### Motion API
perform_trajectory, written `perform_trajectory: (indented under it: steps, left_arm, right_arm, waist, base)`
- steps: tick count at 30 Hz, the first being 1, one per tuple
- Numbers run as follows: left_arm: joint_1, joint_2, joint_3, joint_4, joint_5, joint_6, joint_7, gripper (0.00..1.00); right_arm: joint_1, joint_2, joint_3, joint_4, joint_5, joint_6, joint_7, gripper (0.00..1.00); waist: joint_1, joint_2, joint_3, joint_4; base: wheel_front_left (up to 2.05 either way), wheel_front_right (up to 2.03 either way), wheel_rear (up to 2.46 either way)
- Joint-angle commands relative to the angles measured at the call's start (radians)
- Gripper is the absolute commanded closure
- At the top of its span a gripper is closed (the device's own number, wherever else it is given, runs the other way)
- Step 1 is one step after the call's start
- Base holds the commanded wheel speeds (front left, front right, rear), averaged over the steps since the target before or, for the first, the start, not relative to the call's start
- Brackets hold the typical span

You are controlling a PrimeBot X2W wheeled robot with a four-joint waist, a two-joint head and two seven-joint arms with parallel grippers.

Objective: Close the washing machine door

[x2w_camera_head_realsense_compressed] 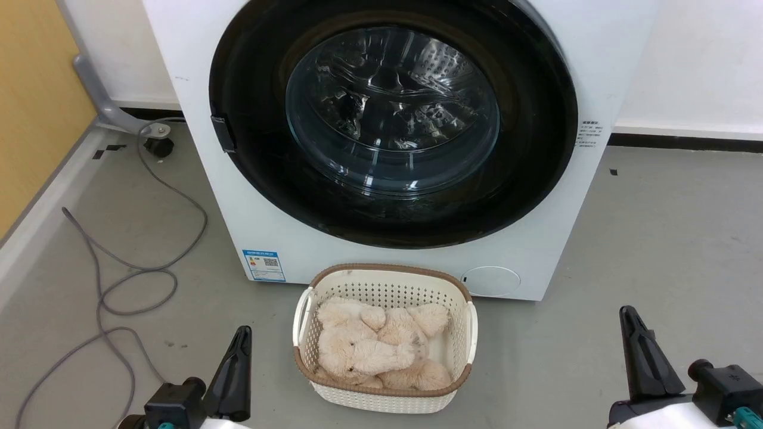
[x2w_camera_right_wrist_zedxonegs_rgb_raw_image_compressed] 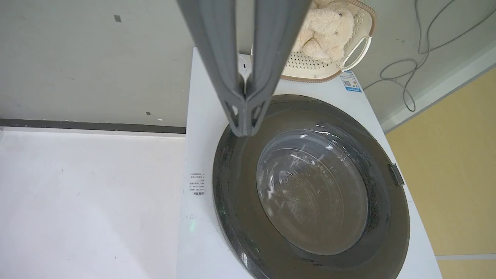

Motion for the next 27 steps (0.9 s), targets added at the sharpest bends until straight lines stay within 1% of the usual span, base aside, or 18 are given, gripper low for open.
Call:
perform_trajectory:
  steps: [1,27]
  left_arm:
    - [-0.009,0.0,0.002,-0.006,0.013,0.007,0.007,1.0]
    - [-0.025,0.0,0.008,-0.028,0.047,0.028,0.06,1.0]
  right_arm:
    - [-0.007,0.001,0.003,-0.007,-0.012,0.0,0.006,1.0]
    - [-0.02,0.001,0.015,-0.022,-0.04,0.0,0.059,1.0]
  waist:
    - [0.0,-0.0001,0.0,-0.001]
    - [0.0,-0.0001,0.005,-0.013]
  base:
    - [0.0,0.0,0.0]
    - [0.0,0.0,0.0]
